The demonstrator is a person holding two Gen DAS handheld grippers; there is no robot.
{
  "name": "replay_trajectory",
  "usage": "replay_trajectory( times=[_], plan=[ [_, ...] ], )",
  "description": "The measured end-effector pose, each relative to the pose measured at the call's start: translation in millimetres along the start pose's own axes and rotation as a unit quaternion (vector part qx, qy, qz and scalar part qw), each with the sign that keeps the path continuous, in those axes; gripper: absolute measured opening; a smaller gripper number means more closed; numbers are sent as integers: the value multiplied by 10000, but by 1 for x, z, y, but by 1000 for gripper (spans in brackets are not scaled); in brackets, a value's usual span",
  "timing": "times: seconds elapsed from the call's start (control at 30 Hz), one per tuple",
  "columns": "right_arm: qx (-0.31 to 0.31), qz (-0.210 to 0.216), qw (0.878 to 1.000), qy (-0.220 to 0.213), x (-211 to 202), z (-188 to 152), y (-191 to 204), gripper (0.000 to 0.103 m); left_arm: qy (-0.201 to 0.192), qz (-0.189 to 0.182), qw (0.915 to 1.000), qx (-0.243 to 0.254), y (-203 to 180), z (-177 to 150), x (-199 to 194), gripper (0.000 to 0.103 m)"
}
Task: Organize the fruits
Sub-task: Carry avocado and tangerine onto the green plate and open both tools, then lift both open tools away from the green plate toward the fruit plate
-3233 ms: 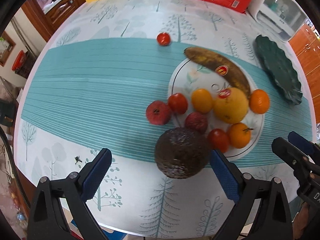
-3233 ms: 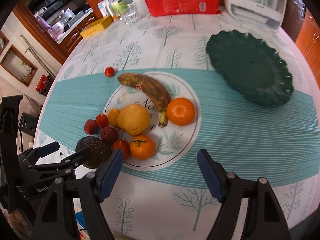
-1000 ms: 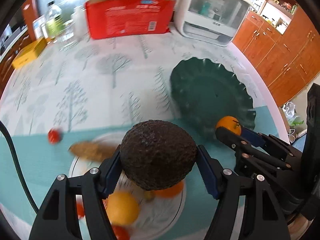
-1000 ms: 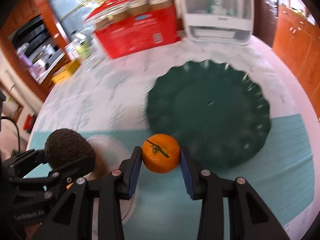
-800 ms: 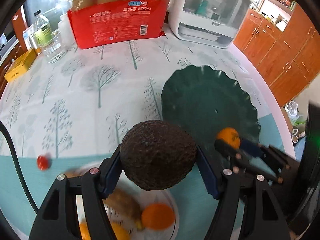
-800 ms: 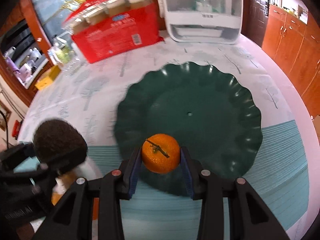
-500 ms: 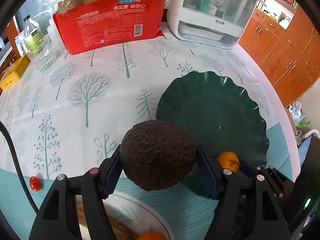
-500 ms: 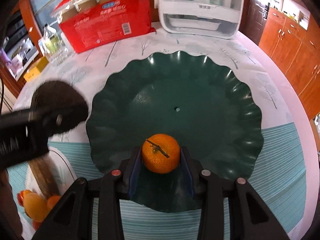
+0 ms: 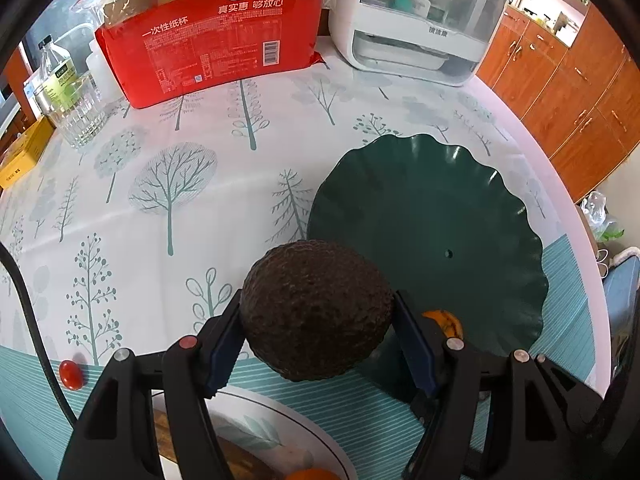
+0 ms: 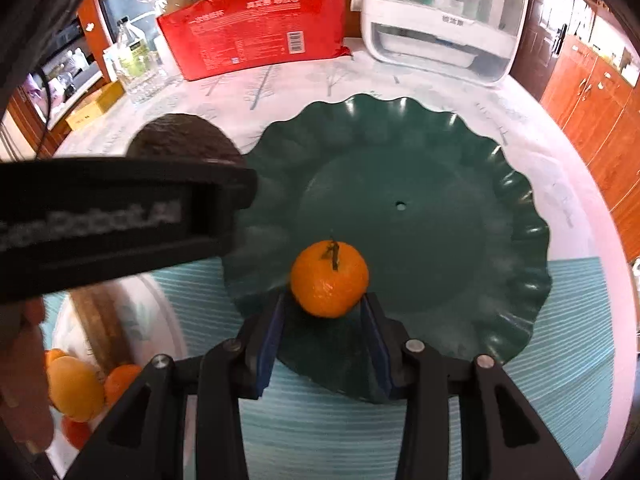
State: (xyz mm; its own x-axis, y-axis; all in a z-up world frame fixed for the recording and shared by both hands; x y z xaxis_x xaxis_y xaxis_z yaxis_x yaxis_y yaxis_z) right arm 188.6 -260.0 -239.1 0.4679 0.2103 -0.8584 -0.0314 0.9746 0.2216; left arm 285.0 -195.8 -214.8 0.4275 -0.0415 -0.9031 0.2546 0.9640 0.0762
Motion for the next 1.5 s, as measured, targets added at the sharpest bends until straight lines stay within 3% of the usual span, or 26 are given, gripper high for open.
replay_trajectory(
  times=[0.33, 0.43, 0.6, 0.7, 0.97, 1.5],
  plan=[
    [342, 534, 9978, 204, -3, -25, 22, 41, 12, 118, 9998, 129, 6, -8, -5, 70],
    [317, 451, 9983, 162, -7, -29, 26, 42, -108, 165, 9997, 165, 10, -7, -13, 69],
    [309, 350, 9989, -72, -25, -28, 28, 52, -479, 432, 9974, 328, 14, 2, -38, 83],
    [248, 229, 9992, -202, -36, -24, 30, 53, -536, 451, 9971, 291, 19, 3, -49, 85],
    [264, -21, 9986, -459, -59, -2, 31, 56, -548, 570, 9968, 78, 42, -6, -72, 86],
    [-149, 68, 9972, -725, -115, 6, 96, 56, -727, 770, 9940, -291, 106, -46, -143, 87]
  ],
)
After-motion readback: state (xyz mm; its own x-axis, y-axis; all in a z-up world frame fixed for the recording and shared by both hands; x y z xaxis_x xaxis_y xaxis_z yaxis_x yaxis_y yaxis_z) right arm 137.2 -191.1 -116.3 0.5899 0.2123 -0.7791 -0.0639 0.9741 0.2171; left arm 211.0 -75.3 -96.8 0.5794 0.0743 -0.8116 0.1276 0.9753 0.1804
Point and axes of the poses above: each gripper's, at about its wrist camera, not at the fingertips, and x roughly the way its jaws point, y to its left, z to its top, the point moved 9 cm from there along x, roughly the way its jaws point, and after that the axes turned 12 degrees about z, right-handed, at the moved point
